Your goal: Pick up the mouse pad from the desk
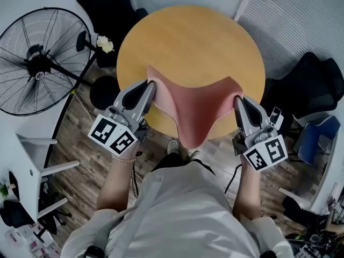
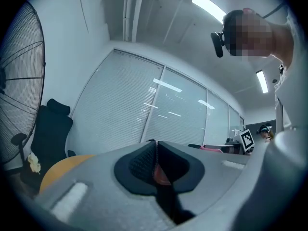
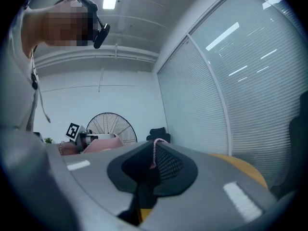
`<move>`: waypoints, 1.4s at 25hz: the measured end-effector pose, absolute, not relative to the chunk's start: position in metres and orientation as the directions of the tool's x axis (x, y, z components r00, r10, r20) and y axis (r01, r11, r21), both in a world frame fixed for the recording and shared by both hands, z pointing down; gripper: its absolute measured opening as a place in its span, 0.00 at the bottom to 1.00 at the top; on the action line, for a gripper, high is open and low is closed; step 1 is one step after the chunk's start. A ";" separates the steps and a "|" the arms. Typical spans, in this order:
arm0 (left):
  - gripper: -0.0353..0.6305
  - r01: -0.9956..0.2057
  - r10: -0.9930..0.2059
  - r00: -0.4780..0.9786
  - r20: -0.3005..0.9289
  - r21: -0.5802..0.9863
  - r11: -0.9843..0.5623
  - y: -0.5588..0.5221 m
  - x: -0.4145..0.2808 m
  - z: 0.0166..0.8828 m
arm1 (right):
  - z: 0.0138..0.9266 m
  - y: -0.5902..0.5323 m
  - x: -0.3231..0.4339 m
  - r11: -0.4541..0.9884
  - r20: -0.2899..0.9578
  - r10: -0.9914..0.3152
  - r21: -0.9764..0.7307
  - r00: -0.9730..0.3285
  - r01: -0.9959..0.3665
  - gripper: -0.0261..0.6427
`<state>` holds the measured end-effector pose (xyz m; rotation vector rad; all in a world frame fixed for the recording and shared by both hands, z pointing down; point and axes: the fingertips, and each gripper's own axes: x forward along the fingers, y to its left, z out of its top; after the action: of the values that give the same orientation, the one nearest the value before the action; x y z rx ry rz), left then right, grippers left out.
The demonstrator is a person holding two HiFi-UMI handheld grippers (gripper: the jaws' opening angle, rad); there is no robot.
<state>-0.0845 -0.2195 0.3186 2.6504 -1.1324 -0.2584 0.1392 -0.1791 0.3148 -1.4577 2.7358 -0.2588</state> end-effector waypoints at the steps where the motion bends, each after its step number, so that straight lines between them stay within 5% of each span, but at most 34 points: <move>1: 0.08 -0.683 -0.727 0.683 -0.071 0.291 -0.670 -0.219 -0.084 0.315 | 0.312 -0.179 0.139 0.547 0.048 -0.827 -0.157 -0.560 -0.822 0.06; 35: 0.08 -0.670 -0.718 0.688 -0.104 0.290 -0.683 -0.215 -0.091 0.300 | 0.296 -0.176 0.132 0.543 0.039 -0.835 -0.105 -0.549 -0.833 0.06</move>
<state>-0.0915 -0.2152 0.3002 2.6708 -1.1160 -0.3081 0.1322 -0.1756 0.2964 -1.4837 2.7464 -0.1739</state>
